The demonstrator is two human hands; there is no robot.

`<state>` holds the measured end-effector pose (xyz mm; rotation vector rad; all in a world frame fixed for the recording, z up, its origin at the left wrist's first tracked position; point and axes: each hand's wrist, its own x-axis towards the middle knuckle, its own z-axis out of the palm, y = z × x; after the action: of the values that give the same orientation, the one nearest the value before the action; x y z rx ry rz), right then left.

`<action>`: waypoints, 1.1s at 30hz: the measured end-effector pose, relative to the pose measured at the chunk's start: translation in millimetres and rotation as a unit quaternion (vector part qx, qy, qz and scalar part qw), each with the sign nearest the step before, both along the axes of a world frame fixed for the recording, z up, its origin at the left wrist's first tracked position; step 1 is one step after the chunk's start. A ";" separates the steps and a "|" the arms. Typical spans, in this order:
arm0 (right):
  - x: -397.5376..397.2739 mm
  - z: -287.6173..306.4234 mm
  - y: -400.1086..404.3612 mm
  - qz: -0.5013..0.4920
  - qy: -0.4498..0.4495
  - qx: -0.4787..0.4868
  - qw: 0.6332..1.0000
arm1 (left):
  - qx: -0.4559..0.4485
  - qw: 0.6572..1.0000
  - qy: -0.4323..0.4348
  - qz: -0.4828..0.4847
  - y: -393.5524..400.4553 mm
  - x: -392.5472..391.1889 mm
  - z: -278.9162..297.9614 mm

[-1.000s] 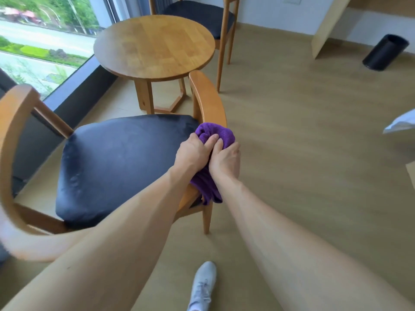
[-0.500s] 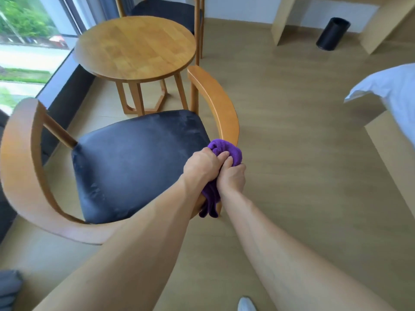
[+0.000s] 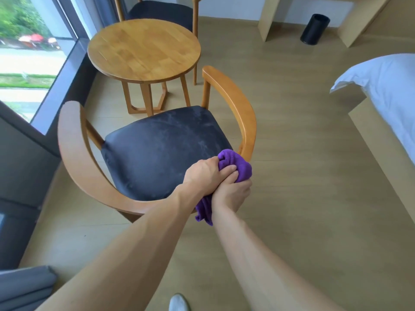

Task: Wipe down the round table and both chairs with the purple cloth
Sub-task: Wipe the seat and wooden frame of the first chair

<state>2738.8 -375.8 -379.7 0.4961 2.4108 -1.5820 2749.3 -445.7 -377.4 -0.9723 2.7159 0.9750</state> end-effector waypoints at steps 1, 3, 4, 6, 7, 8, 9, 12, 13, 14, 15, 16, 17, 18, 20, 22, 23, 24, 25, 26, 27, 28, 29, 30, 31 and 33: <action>11.0 1.9 -2.2 -0.010 0.011 -0.009 1.000 | 0.009 1.000 0.019 -0.007 -2.1 10.4 -0.7; 32.0 4.8 -7.1 -0.026 0.023 -0.026 0.999 | 0.021 0.998 0.047 -0.022 -8.4 30.0 -5.2; 42.3 5.8 -9.5 -0.032 0.021 -0.034 0.999 | 0.025 0.998 0.057 -0.032 -12.8 39.9 -7.9; 62.4 6.4 -14.0 -0.038 0.004 -0.048 0.998 | 0.026 0.996 0.063 -0.054 -22.8 59.5 -13.0; 71.2 5.7 -15.8 -0.040 -0.004 -0.055 0.998 | 0.027 0.995 0.070 -0.063 -27.6 69.0 -15.8; 78.2 5.0 -17.0 -0.041 -0.012 -0.065 0.997 | 0.027 0.994 0.078 -0.071 -31.5 76.8 -17.9; 83.2 4.4 -17.7 -0.041 -0.020 -0.074 0.996 | 0.027 0.993 0.087 -0.078 -34.5 83.1 -19.6; 83.6 2.4 -15.0 -0.026 -0.050 -0.089 0.994 | 0.025 0.990 0.101 -0.099 -39.7 86.1 -24.1; 80.4 1.8 -13.1 -0.020 -0.059 -0.090 0.994 | 0.023 0.989 0.100 -0.107 -40.4 82.4 -24.3; 75.2 0.3 -10.7 -0.016 -0.063 -0.088 0.994 | 0.024 0.989 0.096 -0.115 -40.0 77.0 -23.3; 68.5 -1.3 -8.1 -0.011 -0.067 -0.082 0.994 | 0.024 0.988 0.090 -0.122 -38.9 70.7 -21.3; 61.3 -2.7 -4.7 -0.005 -0.071 -0.076 0.995 | 0.023 0.988 0.083 -0.126 -36.6 63.8 -19.1; 52.7 -3.9 -1.1 0.004 -0.079 -0.069 0.994 | 0.020 0.989 0.077 -0.128 -33.8 56.3 -16.9; 42.9 -4.5 2.7 0.014 -0.094 -0.064 0.993 | 0.016 0.989 0.072 -0.131 -30.6 47.4 -14.8; 19.9 -6.2 10.9 0.038 -0.150 -0.059 0.986 | -0.001 0.990 0.047 -0.135 -23.2 26.4 -10.0; -5.7 -8.2 19.1 0.071 -0.199 -0.054 0.976 | -0.019 0.991 0.003 -0.132 -17.6 5.8 -4.9; -18.5 -8.5 22.7 0.094 -0.211 -0.040 0.972 | -0.027 0.992 -0.015 -0.126 -15.8 -1.0 -3.1; -30.5 -8.8 25.9 0.121 -0.204 -0.022 0.971 | -0.034 0.992 -0.026 -0.120 -14.7 -4.3 -2.0; -40.8 -6.0 30.2 0.155 -0.173 0.002 0.973 | -0.040 0.992 -0.031 -0.114 -13.2 -4.2 -1.7; -48.5 -1.2 36.2 0.204 -0.108 0.040 0.972 | -0.047 0.993 -0.032 -0.107 -11.4 -1.0 -2.4; -54.5 4.2 42.2 0.275 -0.009 0.079 0.958 | -0.053 0.993 -0.032 -0.096 -9.7 4.3 -3.1; -58.8 9.8 47.1 0.362 0.115 0.107 0.919 | -0.059 0.995 -0.031 -0.079 -8.1 10.9 -3.0; -62.4 13.7 49.4 0.454 0.225 0.121 0.854 | -0.065 0.995 -0.034 -0.060 -7.0 17.6 -1.8; -65.9 17.0 48.7 0.535 0.288 0.116 0.786 | -0.076 0.995 -0.039 -0.045 -6.5 24.5 0.2; -68.2 18.6 44.7 0.607 0.293 0.099 0.732 | -0.096 0.994 -0.044 -0.035 -6.0 32.8 2.1; -68.7 23.6 34.7 0.713 0.227 0.083 0.658 | -0.161 0.986 -0.034 -0.006 -1.6 54.2 0.3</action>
<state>2670.0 -341.1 -356.1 -1.5922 1.9787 -0.6708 2803.6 -447.4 -377.1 -1.0115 2.8711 0.4960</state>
